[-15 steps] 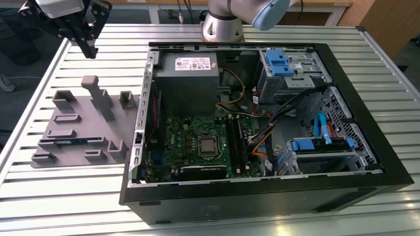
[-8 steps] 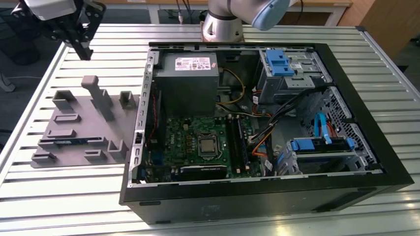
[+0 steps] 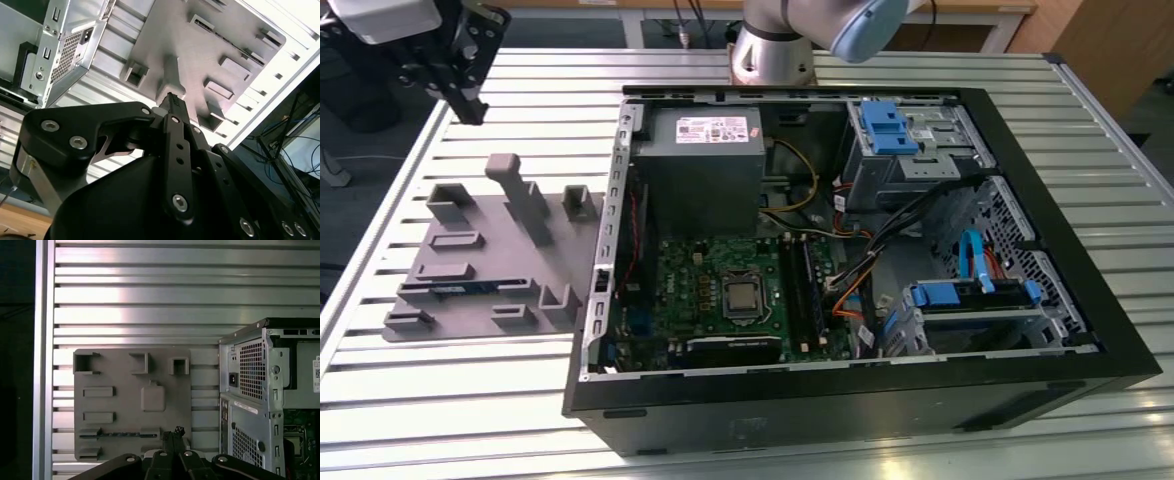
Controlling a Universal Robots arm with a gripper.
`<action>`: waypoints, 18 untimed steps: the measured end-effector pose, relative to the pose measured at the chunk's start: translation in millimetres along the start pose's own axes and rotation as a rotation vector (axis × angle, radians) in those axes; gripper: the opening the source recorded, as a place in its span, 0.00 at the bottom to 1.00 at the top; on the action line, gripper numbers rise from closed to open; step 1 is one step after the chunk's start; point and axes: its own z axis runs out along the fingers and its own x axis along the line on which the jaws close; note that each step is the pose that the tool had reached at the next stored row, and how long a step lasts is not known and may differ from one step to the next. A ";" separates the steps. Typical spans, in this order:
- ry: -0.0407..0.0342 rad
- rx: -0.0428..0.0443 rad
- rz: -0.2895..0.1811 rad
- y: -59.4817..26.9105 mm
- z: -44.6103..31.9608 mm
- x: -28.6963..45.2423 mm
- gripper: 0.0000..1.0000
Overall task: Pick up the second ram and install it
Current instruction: 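Reach for the second ram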
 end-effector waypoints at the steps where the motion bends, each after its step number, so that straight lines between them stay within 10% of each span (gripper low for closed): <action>1: 0.0000 0.0000 0.000 -0.1 0.0 2.4 0.11; 18: -0.0001 -0.0001 0.000 -1.2 -0.8 44.0 0.11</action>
